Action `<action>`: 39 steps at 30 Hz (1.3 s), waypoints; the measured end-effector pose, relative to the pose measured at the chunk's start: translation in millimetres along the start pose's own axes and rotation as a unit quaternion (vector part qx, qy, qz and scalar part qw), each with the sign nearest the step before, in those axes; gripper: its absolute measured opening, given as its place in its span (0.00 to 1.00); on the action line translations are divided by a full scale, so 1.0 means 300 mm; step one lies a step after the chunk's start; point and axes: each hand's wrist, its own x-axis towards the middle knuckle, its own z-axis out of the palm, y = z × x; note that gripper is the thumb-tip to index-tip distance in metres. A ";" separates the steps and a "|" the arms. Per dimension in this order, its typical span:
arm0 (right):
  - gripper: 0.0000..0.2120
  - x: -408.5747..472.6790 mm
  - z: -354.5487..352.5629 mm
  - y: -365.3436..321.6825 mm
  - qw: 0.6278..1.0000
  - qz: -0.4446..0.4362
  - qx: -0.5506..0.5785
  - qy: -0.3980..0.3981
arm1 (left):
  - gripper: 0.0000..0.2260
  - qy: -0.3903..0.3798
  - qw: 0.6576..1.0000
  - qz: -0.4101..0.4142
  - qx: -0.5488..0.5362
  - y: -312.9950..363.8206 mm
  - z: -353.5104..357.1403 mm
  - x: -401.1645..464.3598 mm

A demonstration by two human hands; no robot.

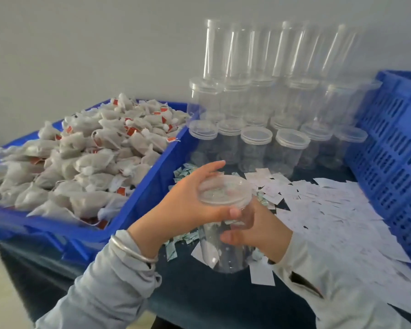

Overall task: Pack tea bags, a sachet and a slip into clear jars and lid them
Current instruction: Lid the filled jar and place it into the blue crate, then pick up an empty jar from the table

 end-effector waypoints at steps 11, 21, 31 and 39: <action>0.40 -0.010 0.034 0.025 0.759 -0.205 -0.537 0.306 | 0.40 0.171 0.982 -0.075 -0.016 -0.053 0.122 -0.030; 0.33 -0.071 -0.051 0.121 0.636 -0.289 -0.641 0.317 | 0.40 0.062 0.964 -0.225 -0.125 -0.069 0.170 -0.029; 0.39 -0.116 -0.185 0.076 0.682 -0.187 -0.535 0.462 | 0.37 -0.071 0.843 -0.335 -0.415 -0.103 0.126 0.014; 0.48 -0.160 -0.187 0.089 0.769 -0.150 -0.395 0.480 | 0.22 0.172 0.884 -0.215 -0.378 -0.070 0.104 0.223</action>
